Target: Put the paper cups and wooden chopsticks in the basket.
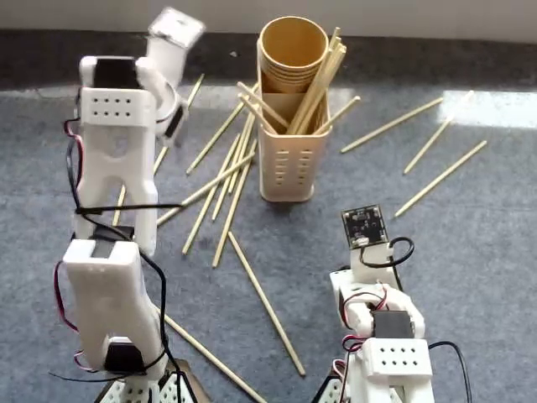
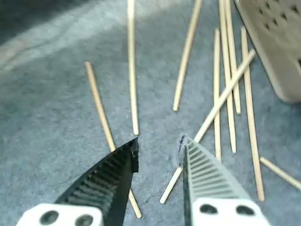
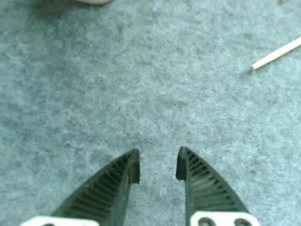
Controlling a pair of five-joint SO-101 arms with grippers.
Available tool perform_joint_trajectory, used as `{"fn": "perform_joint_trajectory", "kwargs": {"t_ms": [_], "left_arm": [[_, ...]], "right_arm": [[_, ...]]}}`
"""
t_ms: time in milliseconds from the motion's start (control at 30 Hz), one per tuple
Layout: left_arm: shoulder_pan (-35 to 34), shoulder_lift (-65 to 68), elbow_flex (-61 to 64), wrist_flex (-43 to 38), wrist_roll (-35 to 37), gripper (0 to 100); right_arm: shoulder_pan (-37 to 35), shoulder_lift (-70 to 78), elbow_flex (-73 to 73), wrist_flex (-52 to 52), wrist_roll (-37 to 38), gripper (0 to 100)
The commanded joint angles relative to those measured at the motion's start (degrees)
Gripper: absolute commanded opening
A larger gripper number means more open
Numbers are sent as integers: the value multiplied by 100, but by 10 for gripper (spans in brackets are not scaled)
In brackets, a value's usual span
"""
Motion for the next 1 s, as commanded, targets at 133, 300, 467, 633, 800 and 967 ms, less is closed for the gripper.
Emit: {"fn": "perform_joint_trajectory", "kwargs": {"t_ms": [133,300,467,633,800,967], "left_arm": [[470,1437,725,123,-1424,172],[778,2062,523,-167,-1415,173],[1024,2475,233,-158,-1407,172],[1024,2826,215,-158,-1407,168],[998,2976,215,-273,-1407,101],[558,2914,-101,-440,-1073,2]], "right_arm": [[40,-66,-13,-101,70,143],[40,-66,-4,-101,70,143],[40,-66,-4,-101,70,143],[40,-66,-4,-101,70,143],[40,-66,-4,-101,70,143],[40,-66,-4,-101,70,143]]}}
